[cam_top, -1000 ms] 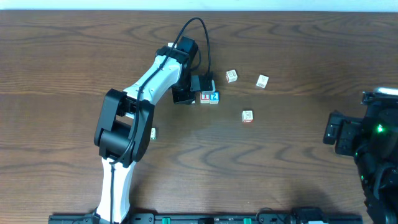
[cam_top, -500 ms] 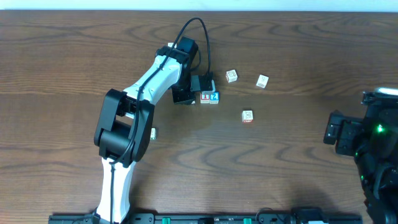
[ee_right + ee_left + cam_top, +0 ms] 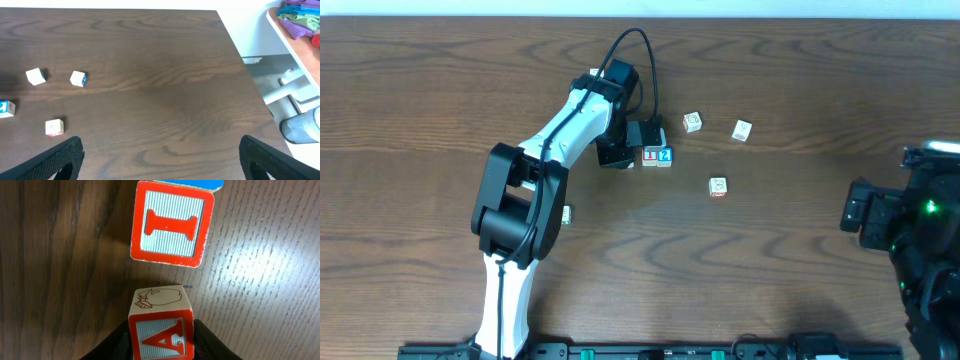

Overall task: Spell out Ai2
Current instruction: 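Lower the 'A' block onto the table left of the 'I' block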

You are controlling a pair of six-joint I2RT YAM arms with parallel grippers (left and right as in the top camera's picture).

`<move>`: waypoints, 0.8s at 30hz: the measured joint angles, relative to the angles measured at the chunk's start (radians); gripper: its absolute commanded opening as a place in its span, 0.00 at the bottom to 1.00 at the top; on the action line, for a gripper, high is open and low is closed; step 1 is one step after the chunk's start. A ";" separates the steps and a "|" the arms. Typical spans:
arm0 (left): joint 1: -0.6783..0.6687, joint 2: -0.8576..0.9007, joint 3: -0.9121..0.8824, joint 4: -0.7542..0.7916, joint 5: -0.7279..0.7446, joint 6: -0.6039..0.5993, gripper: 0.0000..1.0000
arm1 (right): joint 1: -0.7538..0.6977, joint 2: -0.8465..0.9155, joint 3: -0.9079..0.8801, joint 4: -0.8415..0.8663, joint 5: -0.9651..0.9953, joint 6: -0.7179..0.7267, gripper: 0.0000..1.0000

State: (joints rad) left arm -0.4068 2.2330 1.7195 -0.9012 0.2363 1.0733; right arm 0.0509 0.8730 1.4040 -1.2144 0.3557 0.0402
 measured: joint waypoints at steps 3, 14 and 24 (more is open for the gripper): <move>0.000 0.000 0.000 0.000 0.000 0.000 0.37 | 0.000 0.000 0.000 0.000 0.000 0.000 0.99; 0.000 0.000 0.000 0.000 0.000 0.000 0.37 | 0.000 0.000 0.000 0.000 0.000 0.000 0.99; 0.000 0.000 0.000 0.000 0.000 0.000 0.44 | 0.000 0.000 0.000 0.000 0.000 0.000 0.99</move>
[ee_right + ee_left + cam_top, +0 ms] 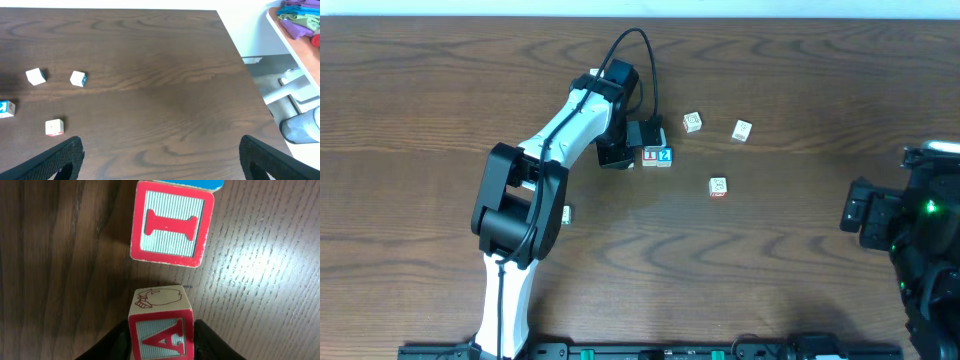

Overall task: Spell out Ai2
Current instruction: 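Lower the 'A' block onto the table left of the 'I' block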

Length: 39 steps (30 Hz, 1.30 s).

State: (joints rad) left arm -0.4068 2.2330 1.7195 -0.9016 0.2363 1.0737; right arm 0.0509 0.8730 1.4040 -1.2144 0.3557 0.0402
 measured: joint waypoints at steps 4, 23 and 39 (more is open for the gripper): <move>0.000 0.000 0.000 -0.005 0.000 -0.002 0.50 | 0.000 0.000 0.000 0.000 0.000 0.000 0.99; 0.013 0.000 0.000 -0.020 -0.011 -0.031 0.53 | 0.000 0.000 0.000 0.000 0.000 0.000 0.99; 0.022 0.000 0.000 -0.062 -0.046 -0.059 0.40 | 0.000 0.000 0.000 0.000 0.000 0.000 0.99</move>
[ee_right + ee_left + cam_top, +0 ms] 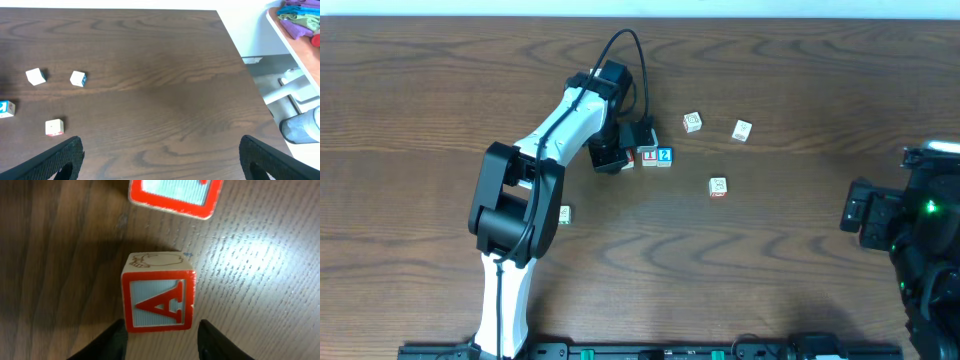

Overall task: Spell out Ai2
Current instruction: 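Lower the 'A' block onto the table left of the 'I' block, then open the left gripper and push the 'A' block against the 'I' block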

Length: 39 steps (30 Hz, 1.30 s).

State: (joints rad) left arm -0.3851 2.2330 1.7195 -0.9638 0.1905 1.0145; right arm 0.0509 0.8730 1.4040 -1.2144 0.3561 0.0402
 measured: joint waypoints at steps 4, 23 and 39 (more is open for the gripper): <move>0.013 0.000 0.000 -0.001 -0.008 -0.014 0.33 | 0.000 0.000 0.000 0.000 0.000 0.000 0.99; 0.048 0.000 0.000 -0.008 0.084 -0.103 0.06 | 0.000 0.000 0.000 0.000 0.000 0.000 0.99; 0.048 0.000 0.000 0.007 0.151 -0.128 0.06 | 0.000 0.000 0.000 0.000 -0.002 0.000 0.99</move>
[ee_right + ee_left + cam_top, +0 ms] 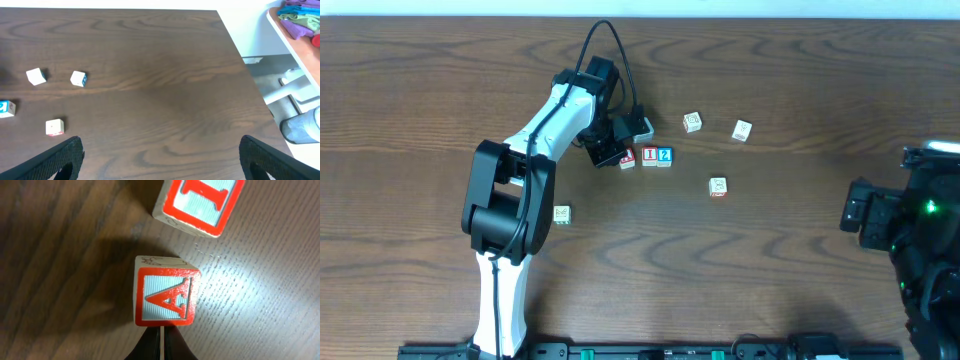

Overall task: Spell out Ai2
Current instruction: 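Open the left gripper and push the 'A' block against the 'I' block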

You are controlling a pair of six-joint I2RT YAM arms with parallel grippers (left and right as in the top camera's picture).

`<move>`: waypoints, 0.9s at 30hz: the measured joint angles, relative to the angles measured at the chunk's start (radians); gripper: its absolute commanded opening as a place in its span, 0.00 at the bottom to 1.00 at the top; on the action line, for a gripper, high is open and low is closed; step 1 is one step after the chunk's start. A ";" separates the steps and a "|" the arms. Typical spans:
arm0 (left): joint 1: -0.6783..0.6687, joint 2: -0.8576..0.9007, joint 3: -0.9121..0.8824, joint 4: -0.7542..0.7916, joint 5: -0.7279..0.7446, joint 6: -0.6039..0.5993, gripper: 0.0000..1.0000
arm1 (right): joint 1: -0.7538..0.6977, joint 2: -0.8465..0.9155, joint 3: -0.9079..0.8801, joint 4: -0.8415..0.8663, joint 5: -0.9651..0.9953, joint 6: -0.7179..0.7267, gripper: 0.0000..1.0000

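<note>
The red-framed A block (166, 296) lies on the table, its letter facing up. Just beyond it is the red I block (200, 202), with a small gap between them. In the overhead view A (626, 160), I (649, 156) and the blue 2 block (664, 155) form a row. My left gripper (161, 341) is shut with nothing in it, its tips right at the A block's near edge. My right gripper (160, 159) stands open and empty over bare wood at the table's right end.
Loose blocks lie at the back right (692, 121) (742, 129), in front of the row (718, 186), and by the left arm's base (561, 214). The table's right edge (250, 80) drops off to the floor.
My left gripper was open with a finger on each side of the A block. Now it is shut and empty behind the block, and the wrist has turned. The right arm has not moved.
My left gripper first held the A block just short of the I block, and the same a moment later. Then the fingers stood open around the block resting on the table. Now they are shut behind it, and the block lies free beside the I.
</note>
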State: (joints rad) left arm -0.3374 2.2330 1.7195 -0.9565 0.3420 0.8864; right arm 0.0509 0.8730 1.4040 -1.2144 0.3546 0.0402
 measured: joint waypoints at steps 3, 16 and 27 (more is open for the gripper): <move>0.000 0.000 0.000 0.021 0.003 -0.004 0.06 | 0.000 0.000 0.000 0.000 0.000 0.000 0.99; 0.000 0.000 0.000 0.048 0.019 -0.023 0.06 | 0.000 0.000 0.000 0.000 -0.002 0.000 0.99; 0.000 0.000 0.000 0.071 0.030 -0.023 0.07 | 0.000 0.000 0.000 0.000 -0.002 0.000 0.99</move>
State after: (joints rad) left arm -0.3374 2.2330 1.7195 -0.8856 0.3721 0.8635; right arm 0.0509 0.8734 1.4040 -1.2144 0.3523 0.0402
